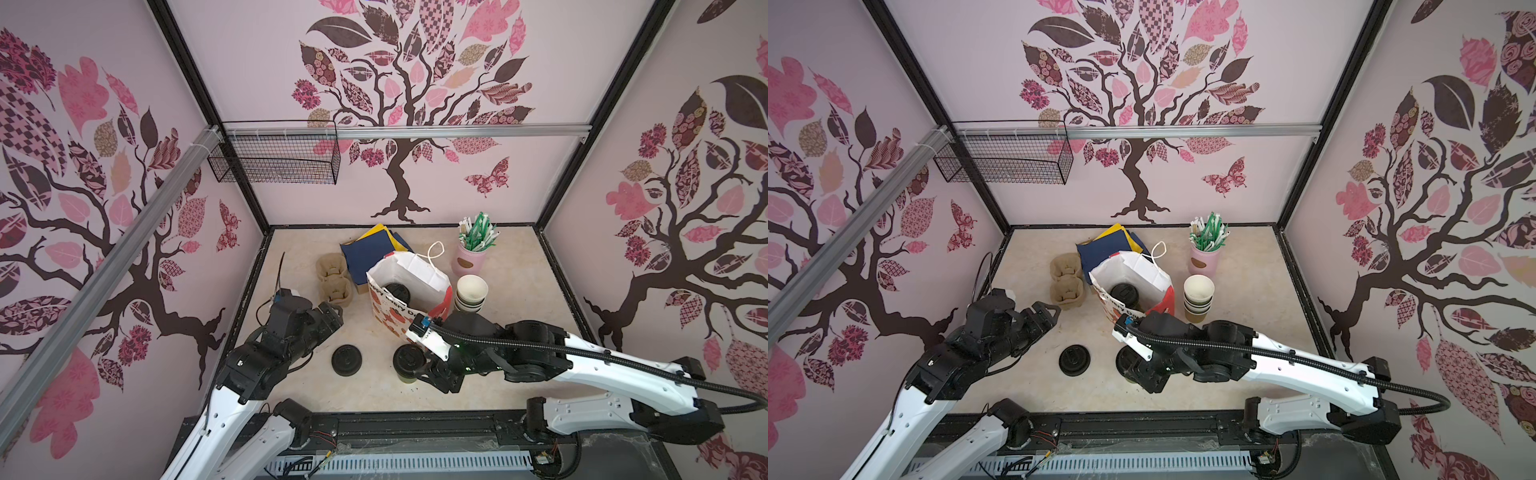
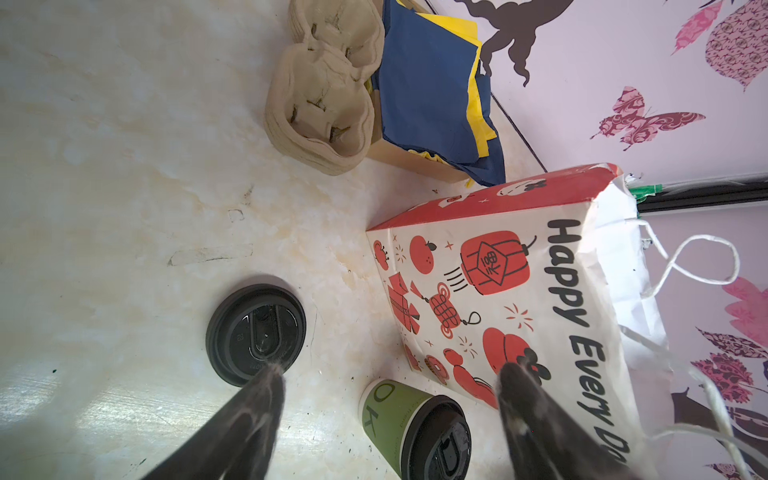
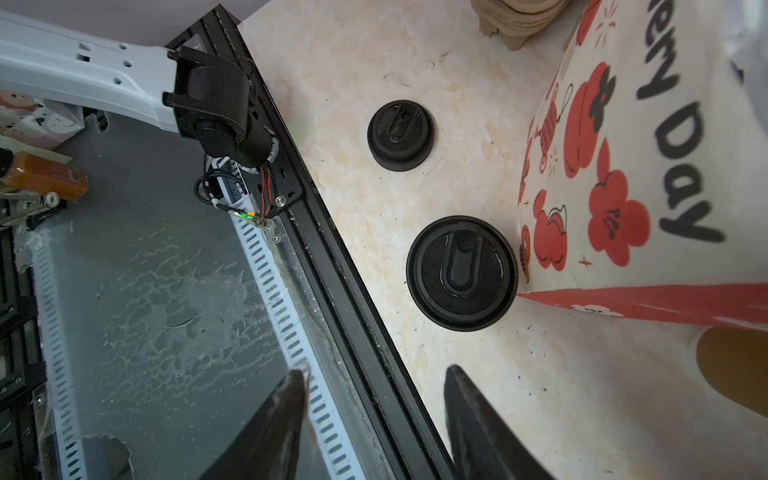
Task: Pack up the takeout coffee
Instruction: 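Lower the right gripper onto the black-lidded green cup near the robot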
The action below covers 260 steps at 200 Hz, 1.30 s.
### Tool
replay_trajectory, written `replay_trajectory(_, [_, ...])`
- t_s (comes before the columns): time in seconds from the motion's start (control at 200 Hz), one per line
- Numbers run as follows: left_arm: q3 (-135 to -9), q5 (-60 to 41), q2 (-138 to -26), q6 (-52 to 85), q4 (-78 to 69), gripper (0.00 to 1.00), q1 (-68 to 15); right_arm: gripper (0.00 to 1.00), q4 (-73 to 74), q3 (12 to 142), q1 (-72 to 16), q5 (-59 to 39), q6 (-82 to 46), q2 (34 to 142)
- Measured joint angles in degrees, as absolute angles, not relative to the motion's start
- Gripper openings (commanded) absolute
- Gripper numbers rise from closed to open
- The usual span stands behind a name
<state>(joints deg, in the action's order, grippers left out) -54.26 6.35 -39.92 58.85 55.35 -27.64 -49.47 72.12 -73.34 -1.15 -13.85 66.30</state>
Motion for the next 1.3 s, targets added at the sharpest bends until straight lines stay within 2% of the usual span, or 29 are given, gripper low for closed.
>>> replay_trajectory(0.31, [-52.9,8.9,-37.4,60.9,56.9,0.84,-27.2,0.58,-46.3,71.5,-79.6,0.3,-13.0,70.9])
replay_trajectory(0.445, [-53.2,11.1,-36.6,60.4,59.5,0.84,-23.7,0.59,-45.8,72.3,-81.3,2.0,-11.0,74.5])
replay_trajectory(0.58, [-56.8,16.4,-36.2,59.9,64.8,0.84,-19.8,0.6,-45.1,74.7,-81.4,4.6,-10.0,78.5])
replay_trajectory(0.815, [-64.8,23.9,-34.2,58.6,69.7,0.83,-19.5,0.61,-46.8,81.1,-81.3,10.8,-13.4,86.9])
replay_trajectory(1.025, [-63.7,22.4,-34.4,58.5,69.9,0.83,-19.5,0.64,-51.8,83.9,-81.0,16.9,-21.6,90.5])
replay_trajectory(1.3, [-62.5,18.9,-35.8,57.5,68.9,0.83,-19.5,0.7,-56.2,83.9,-79.4,19.3,-30.0,92.7])
